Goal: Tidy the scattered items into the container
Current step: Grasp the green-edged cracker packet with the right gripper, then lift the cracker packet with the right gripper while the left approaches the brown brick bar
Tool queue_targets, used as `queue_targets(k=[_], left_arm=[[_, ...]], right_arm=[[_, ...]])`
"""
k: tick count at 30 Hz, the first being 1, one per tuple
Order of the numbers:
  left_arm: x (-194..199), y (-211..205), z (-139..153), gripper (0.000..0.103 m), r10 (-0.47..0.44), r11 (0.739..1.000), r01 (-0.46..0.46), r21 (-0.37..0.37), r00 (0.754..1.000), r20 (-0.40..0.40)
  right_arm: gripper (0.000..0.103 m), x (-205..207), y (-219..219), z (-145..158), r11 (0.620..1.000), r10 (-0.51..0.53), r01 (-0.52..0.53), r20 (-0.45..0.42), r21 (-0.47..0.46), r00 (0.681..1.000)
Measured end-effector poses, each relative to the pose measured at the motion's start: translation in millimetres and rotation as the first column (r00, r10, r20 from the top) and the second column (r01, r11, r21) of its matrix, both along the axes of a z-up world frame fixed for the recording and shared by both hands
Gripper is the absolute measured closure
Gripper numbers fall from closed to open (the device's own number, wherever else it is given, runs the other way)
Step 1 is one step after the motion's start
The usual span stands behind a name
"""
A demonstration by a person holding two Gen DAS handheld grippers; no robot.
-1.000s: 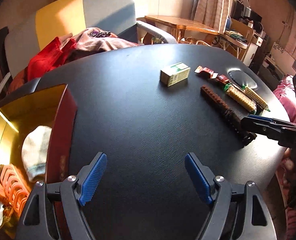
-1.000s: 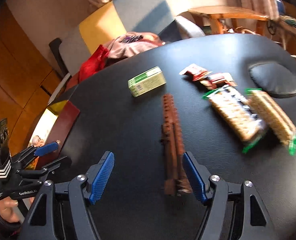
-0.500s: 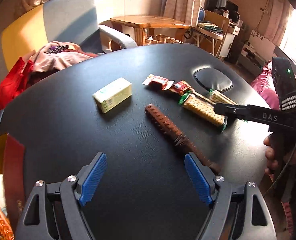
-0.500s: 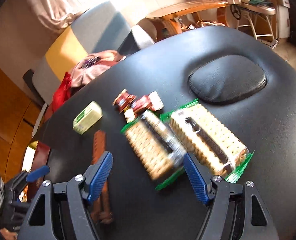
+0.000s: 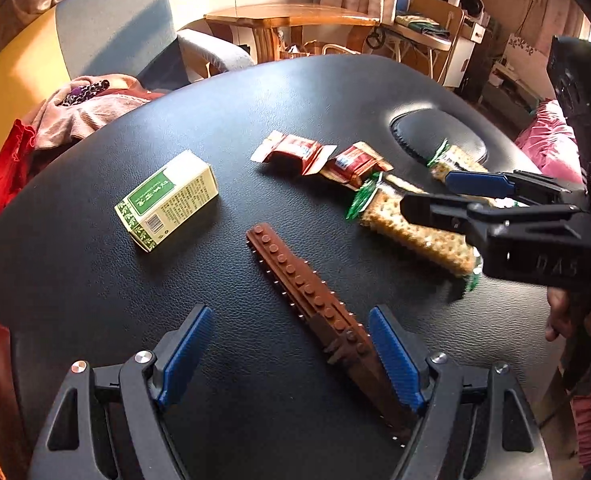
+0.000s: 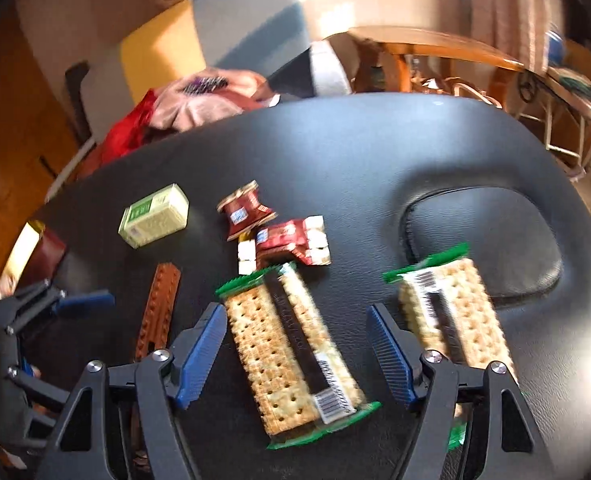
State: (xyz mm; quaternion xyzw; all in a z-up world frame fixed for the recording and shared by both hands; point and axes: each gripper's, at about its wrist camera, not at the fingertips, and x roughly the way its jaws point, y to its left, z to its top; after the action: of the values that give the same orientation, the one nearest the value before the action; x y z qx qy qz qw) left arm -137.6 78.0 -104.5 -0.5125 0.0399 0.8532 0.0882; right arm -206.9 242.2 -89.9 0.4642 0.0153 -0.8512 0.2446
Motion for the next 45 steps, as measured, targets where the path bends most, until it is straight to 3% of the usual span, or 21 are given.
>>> queue_targets(k=[2,4,11,22,32,36,40,45], left_arm=[[0,-1,-1,0.021,-0.001,1.0,0.001,0.008,1.0,-0.001],[1,-2,-1,0.023,-0.001,1.0,0.001,0.008,1.0,-0.008],[12,-10,0,0.037,-0.011,1.0,0.011,0.019,1.0,-0.01],[58,-52,0,0.039,0.002,0.999,-0.002,0.038,1.0,0.003],[112,-108,-1,0.039,0.016,0.997,-0.018,0.073,1.0,0.02],[133,-133,0,0.039,0.043,0.991,-0.046,0.125,0.999,0.029],[151,-156,5,0.033,0.09,0.976,-0.095,0.197,0.995,0.031],[160,-162,13,0.031,0.129,0.96,-0.129,0.248,0.991,0.016]], right_arm=[[0.032,-1,-8,-5,0.998,0.037,-0.037,0.005,0.041,0.999],[0.043,0,-16,-12,0.994,0.066,-0.067,0.014,0.085,0.998],[0.05,25,-14,-12,0.985,0.062,-0.057,-0.021,0.16,0.998],[0.05,89,-35,-15,0.993,0.023,-0.022,-0.006,0.119,1.0],[0.05,154,-91,-12,0.99,0.055,-0.053,-0.01,0.133,0.998],[0.048,174,-109,-11,0.988,0.071,-0.069,-0.01,0.136,0.997],[0.047,183,-116,-10,0.992,0.054,-0.052,-0.01,0.114,0.999],[0.041,190,-114,-7,0.995,0.019,-0.014,-0.039,0.103,0.999]])
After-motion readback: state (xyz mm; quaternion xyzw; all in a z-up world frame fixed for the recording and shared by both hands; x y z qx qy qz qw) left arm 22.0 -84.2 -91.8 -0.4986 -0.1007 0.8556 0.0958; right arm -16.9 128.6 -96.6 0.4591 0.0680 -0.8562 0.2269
